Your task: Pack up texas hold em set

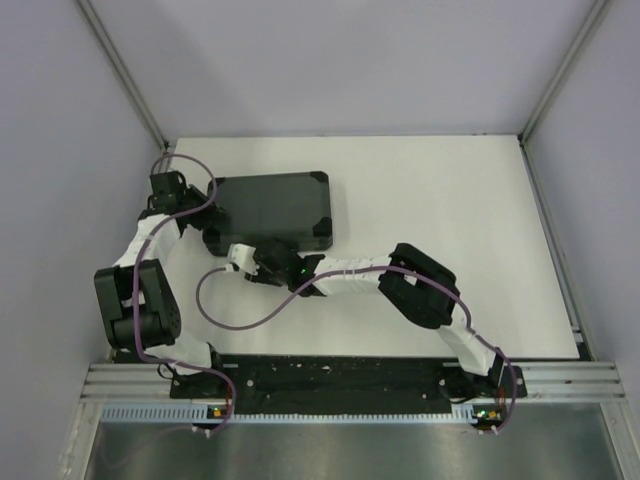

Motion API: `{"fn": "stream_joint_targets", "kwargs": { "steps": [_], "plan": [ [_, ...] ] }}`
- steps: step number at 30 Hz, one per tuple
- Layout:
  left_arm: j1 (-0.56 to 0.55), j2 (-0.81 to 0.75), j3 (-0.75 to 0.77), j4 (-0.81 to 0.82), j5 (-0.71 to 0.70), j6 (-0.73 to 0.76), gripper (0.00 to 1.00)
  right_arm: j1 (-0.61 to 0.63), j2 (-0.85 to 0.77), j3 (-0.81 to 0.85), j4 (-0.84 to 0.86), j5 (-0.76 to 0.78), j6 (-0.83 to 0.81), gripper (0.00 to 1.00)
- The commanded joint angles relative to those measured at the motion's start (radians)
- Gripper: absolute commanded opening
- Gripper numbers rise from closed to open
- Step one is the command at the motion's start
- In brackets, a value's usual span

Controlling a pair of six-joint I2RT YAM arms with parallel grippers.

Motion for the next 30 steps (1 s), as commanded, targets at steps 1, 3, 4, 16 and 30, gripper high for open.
{"fn": "stream_joint_targets", "kwargs": {
  "steps": [1,3,4,16,30],
  "plan": [
    [0.023,0.086,-0.05,-0.199,-0.127,0.042,0.22,0.01,0.011,0.044,0.02,0.044,-0.017,0.4],
    [0.023,0.087,-0.052,-0.201,-0.128,0.041,0.22,0.01,0.011,0.047,0.023,0.064,-0.019,0.37],
    [0.025,0.087,-0.052,-0.201,-0.128,0.041,0.21,0.009,0.009,0.05,0.023,0.073,-0.022,0.34],
    [0.028,0.086,-0.047,-0.207,-0.133,0.042,0.21,0.007,-0.037,0.141,-0.066,0.096,-0.011,0.03],
    [0.028,0.122,-0.021,-0.211,-0.068,0.027,0.19,-0.054,0.003,0.268,-0.118,0.19,0.076,0.0]
  ]
}}
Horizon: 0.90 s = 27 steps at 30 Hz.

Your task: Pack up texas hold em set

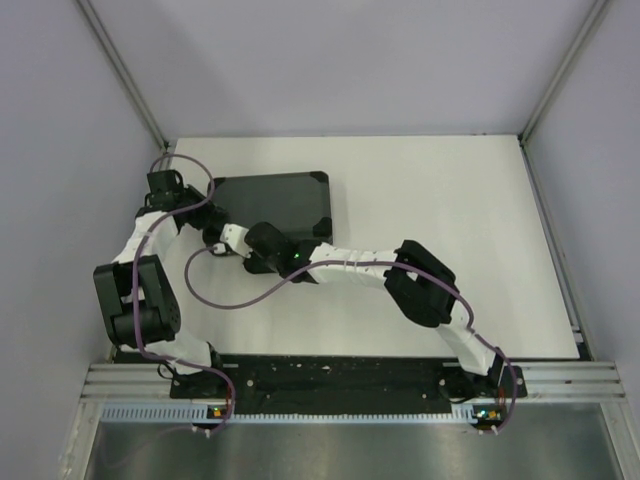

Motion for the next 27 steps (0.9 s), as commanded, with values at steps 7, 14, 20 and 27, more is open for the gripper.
{"fn": "stream_joint_targets", "kwargs": {
  "steps": [7,14,20,27],
  "plan": [
    [0.008,0.104,-0.053,-0.177,-0.104,0.042,0.18,-0.055,0.019,0.117,0.042,0.146,0.085,0.03],
    [0.008,0.106,-0.052,-0.18,-0.104,0.045,0.17,-0.057,0.025,0.137,0.081,0.255,0.098,0.14],
    [0.008,0.106,-0.049,-0.184,-0.106,0.05,0.17,-0.057,-0.017,0.074,0.172,0.279,0.017,0.33],
    [0.008,0.114,-0.053,-0.177,-0.096,0.048,0.17,-0.058,-0.054,0.019,0.195,0.249,-0.091,0.37]
  ]
}}
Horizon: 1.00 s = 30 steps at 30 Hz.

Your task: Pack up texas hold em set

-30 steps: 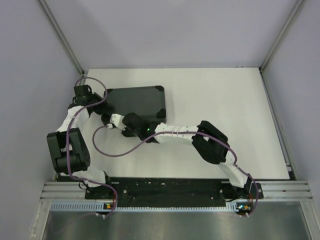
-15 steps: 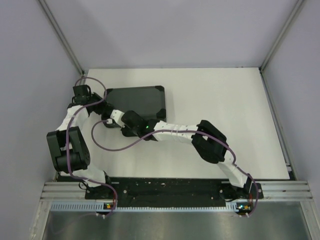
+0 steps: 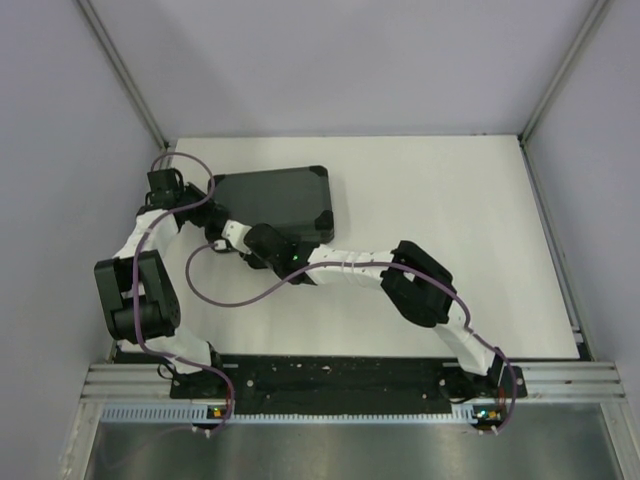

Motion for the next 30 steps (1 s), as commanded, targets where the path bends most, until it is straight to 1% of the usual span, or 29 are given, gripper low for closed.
{"fn": "stream_joint_targets", "kwargs": {
  "steps": [1,6,8,13,17,21,23,25,27,29,30],
  "plan": [
    [0.003,0.084,-0.066,-0.212,-0.126,0.054,0.17,-0.056,-0.085,-0.006,0.169,0.13,-0.116,0.38],
    [0.005,0.082,-0.064,-0.212,-0.126,0.057,0.17,-0.057,-0.129,-0.023,0.165,0.086,-0.131,0.37],
    [0.005,0.082,-0.063,-0.212,-0.129,0.059,0.16,-0.057,-0.161,-0.02,0.137,0.051,-0.101,0.36],
    [0.005,0.075,-0.058,-0.221,-0.14,0.065,0.16,-0.076,-0.245,-0.006,0.03,-0.052,0.025,0.36],
    [0.005,0.064,-0.052,-0.226,-0.143,0.069,0.16,-0.15,-0.296,-0.003,-0.021,-0.144,0.157,0.4],
    [0.005,0.046,-0.041,-0.229,-0.132,0.074,0.16,-0.21,-0.336,-0.04,-0.029,-0.17,0.258,0.44],
    [0.002,0.026,-0.034,-0.229,-0.118,0.085,0.15,-0.247,-0.351,-0.074,-0.03,-0.184,0.318,0.47],
    [0.0,0.003,-0.021,-0.24,-0.115,0.095,0.15,-0.284,-0.371,-0.109,-0.036,-0.205,0.37,0.54],
    [0.0,-0.025,-0.011,-0.251,-0.117,0.1,0.14,-0.324,-0.388,-0.152,-0.038,-0.235,0.465,0.59],
    [-0.006,-0.054,-0.009,-0.258,-0.117,0.098,0.14,-0.359,-0.399,-0.186,-0.036,-0.273,0.513,0.66],
    [-0.012,-0.069,-0.011,-0.261,-0.117,0.097,0.14,-0.376,-0.404,-0.196,-0.038,-0.287,0.534,0.68]
  ]
}}
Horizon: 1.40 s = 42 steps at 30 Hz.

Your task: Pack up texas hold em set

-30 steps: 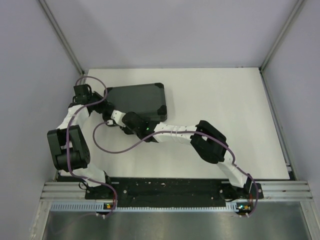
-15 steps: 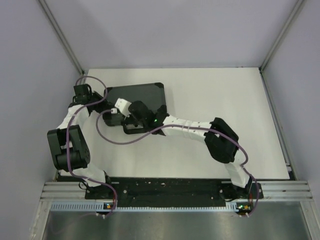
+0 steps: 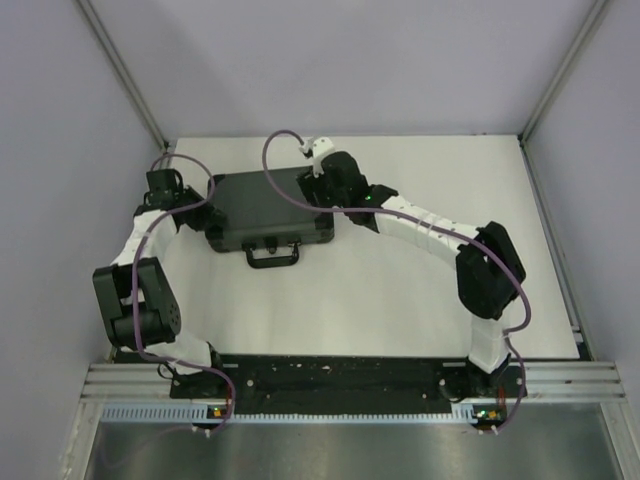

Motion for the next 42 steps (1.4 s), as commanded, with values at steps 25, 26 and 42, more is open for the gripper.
{"fn": "stream_joint_targets", "kwargs": {
  "steps": [25,26,42],
  "plan": [
    [-0.41,-0.345,-0.347,0.079,-0.296,-0.165,0.49,-0.235,0.113,-0.025,-0.053,-0.461,0.4,0.63],
    [-0.421,-0.342,-0.359,0.099,-0.31,-0.185,0.44,-0.235,0.122,-0.017,-0.059,-0.465,0.411,0.61],
    [-0.492,-0.258,-0.439,0.289,-0.479,-0.28,0.16,-0.218,0.121,-0.138,-0.077,-0.521,0.563,0.37]
  ]
}}
